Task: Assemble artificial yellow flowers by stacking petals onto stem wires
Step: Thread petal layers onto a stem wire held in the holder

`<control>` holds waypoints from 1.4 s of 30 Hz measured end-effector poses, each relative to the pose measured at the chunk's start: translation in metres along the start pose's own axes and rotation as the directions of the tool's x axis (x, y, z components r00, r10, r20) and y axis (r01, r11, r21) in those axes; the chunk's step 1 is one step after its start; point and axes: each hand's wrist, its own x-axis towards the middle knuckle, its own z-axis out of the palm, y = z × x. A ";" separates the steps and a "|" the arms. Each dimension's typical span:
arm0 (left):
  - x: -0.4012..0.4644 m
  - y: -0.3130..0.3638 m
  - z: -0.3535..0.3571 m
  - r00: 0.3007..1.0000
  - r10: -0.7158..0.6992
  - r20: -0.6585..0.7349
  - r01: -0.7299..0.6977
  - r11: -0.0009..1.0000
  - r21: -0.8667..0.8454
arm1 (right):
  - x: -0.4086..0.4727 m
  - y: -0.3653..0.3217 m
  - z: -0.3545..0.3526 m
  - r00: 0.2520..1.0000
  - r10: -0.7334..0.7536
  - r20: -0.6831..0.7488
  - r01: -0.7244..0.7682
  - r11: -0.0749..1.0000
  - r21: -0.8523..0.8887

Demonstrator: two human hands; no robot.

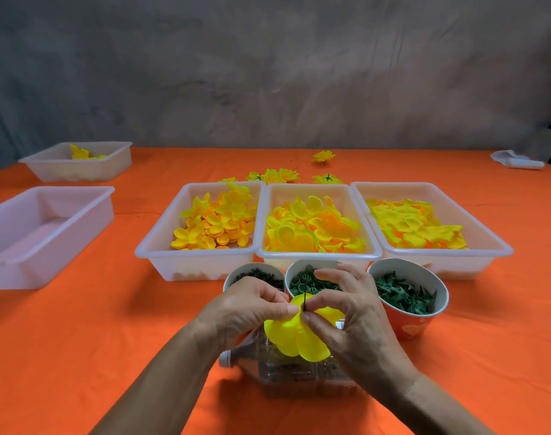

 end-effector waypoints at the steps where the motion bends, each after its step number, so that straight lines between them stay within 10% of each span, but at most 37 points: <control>1: -0.001 0.000 0.000 1.000 -0.005 -0.014 0.005 1.000 0.007 | 0.000 0.000 -0.001 1.000 0.007 0.013 -0.007 1.000 0.001; 14: -0.018 0.004 0.010 0.910 0.343 -0.232 -0.308 0.935 0.175 | 0.000 0.002 -0.002 0.998 0.060 0.029 -0.062 0.995 0.082; 42: -0.011 -0.004 0.010 0.937 0.272 -0.220 -0.258 0.962 0.089 | -0.001 0.008 -0.005 0.989 0.124 0.086 -0.140 0.965 0.223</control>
